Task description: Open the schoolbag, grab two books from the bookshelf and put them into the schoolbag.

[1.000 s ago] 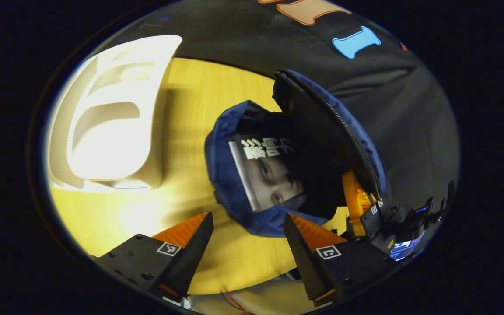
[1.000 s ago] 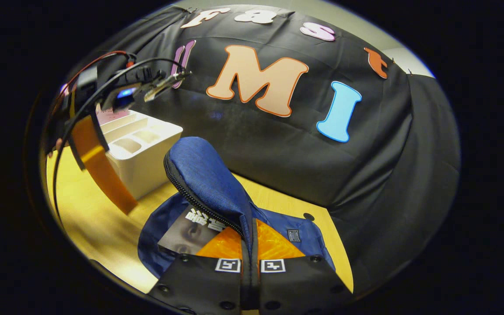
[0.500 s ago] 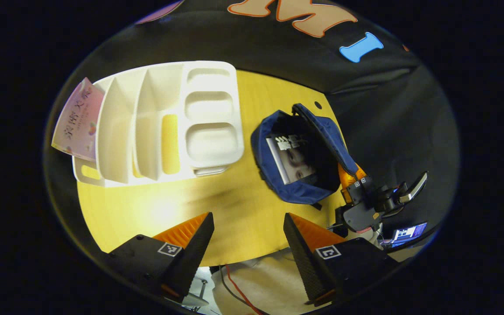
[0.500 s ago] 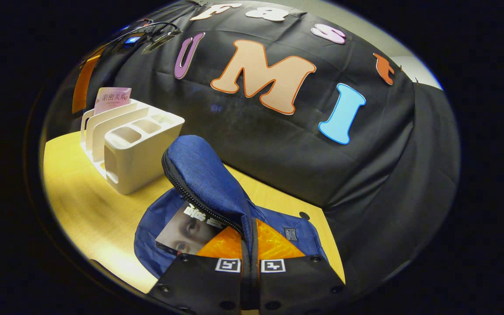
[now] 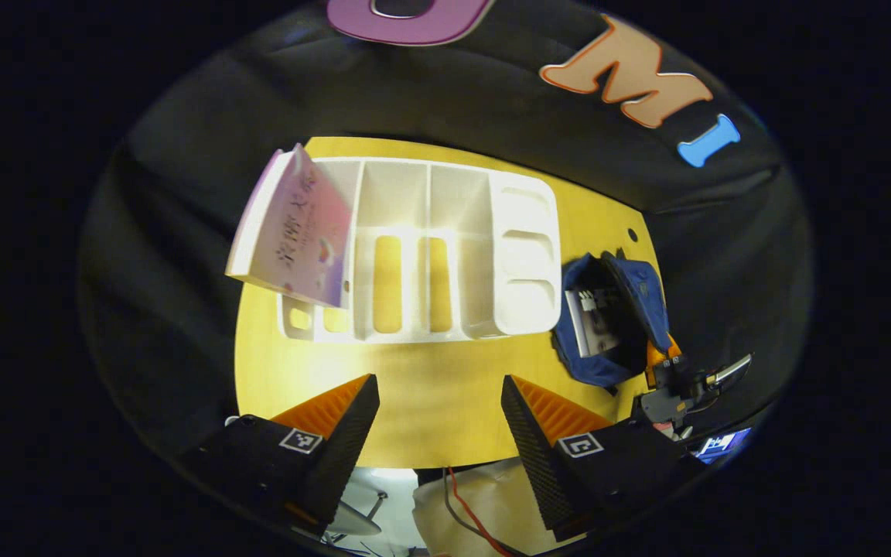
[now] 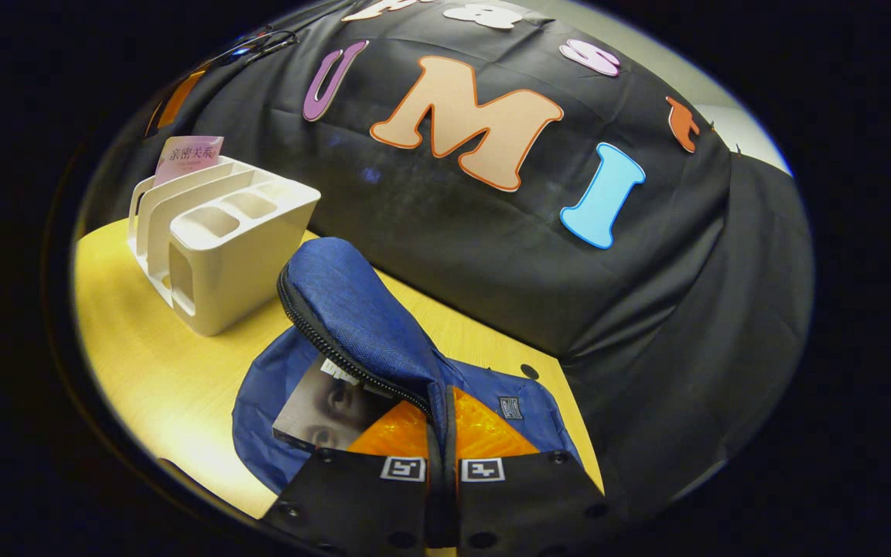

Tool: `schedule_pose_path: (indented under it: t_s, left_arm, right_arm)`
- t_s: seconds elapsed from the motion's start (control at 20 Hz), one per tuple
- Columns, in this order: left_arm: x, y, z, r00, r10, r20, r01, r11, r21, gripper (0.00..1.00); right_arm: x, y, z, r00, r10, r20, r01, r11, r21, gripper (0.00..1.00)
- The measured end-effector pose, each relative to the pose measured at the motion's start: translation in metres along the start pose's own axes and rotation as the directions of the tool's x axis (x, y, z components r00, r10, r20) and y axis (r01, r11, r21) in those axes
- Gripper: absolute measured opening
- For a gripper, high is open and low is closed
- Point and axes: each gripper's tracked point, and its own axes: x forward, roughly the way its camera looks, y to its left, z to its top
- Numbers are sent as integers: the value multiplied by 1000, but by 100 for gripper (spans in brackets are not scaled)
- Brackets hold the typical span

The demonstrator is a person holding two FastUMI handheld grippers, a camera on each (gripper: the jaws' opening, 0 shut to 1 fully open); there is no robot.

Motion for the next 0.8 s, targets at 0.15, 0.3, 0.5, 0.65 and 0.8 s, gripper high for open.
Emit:
schedule_pose_path:
  t_s: [0.15, 0.3, 0.5, 0.65, 0.8]
  left_arm:
    - [-8, 37, 21, 998, 49, 45, -48, 999, -26, 94]
    - [-10, 74, 34, 993, 105, 56, -104, 994, -26, 93]
    - [-5, 122, 51, 982, 176, 75, -178, 984, 17, 92]
    - [10, 140, 66, 982, 170, 77, -172, 985, 21, 92]
    - [33, 151, 77, 986, 150, 74, -152, 988, 18, 92]
  right_arm:
    - [2, 4, -3, 1000, -23, -22, 23, 1000, 13, 1]
    - [3, 8, -5, 998, -48, -37, 48, 999, 13, 1]
    - [4, 14, -8, 995, -80, -57, 78, 996, -32, 1]
    - [5, 20, -11, 992, -98, -81, 96, 995, -30, 1]
    - [3, 21, -11, 989, -114, -96, 111, 993, -38, 1]
